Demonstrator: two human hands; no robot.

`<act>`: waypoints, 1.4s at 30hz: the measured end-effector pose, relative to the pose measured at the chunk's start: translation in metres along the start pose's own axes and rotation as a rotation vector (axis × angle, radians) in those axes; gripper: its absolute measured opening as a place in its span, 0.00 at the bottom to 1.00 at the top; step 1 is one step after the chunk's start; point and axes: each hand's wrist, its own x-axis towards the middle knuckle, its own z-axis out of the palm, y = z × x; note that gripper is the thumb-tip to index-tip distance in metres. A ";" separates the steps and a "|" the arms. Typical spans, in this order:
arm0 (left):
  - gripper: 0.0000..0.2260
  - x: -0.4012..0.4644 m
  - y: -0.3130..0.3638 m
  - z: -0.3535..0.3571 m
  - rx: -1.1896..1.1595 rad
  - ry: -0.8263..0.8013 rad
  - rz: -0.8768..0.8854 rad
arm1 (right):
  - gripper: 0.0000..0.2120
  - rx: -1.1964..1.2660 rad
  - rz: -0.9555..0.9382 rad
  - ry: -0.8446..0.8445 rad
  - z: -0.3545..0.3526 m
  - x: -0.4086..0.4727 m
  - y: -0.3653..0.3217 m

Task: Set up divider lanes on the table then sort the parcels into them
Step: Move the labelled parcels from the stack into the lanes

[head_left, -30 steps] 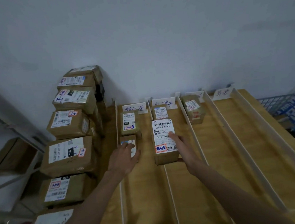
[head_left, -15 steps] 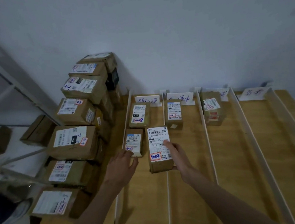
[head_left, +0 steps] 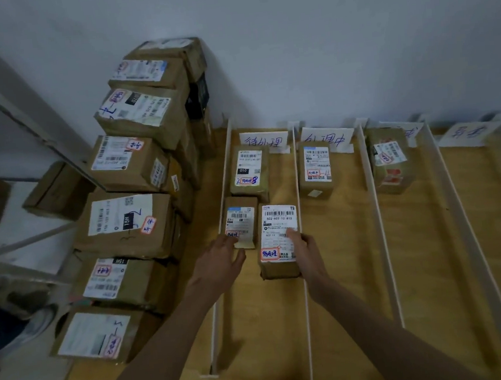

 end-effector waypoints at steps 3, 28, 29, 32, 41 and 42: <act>0.18 0.031 -0.003 0.005 0.013 -0.033 0.042 | 0.22 -0.022 0.006 0.003 0.010 0.018 -0.005; 0.22 0.066 -0.033 0.029 0.077 -0.111 0.186 | 0.22 -0.316 -0.081 0.128 0.047 0.106 -0.002; 0.22 0.066 -0.034 0.028 0.082 -0.121 0.186 | 0.22 -0.349 -0.082 0.123 0.047 0.105 -0.005; 0.22 0.067 -0.034 0.021 0.100 -0.154 0.202 | 0.20 -0.422 -0.102 0.136 0.047 0.104 -0.015; 0.21 0.051 -0.008 -0.018 0.162 -0.060 0.204 | 0.17 -0.746 -0.433 0.163 0.029 0.059 -0.036; 0.21 0.046 -0.003 -0.024 0.178 -0.030 0.214 | 0.17 -0.822 -0.490 0.163 0.026 0.048 -0.039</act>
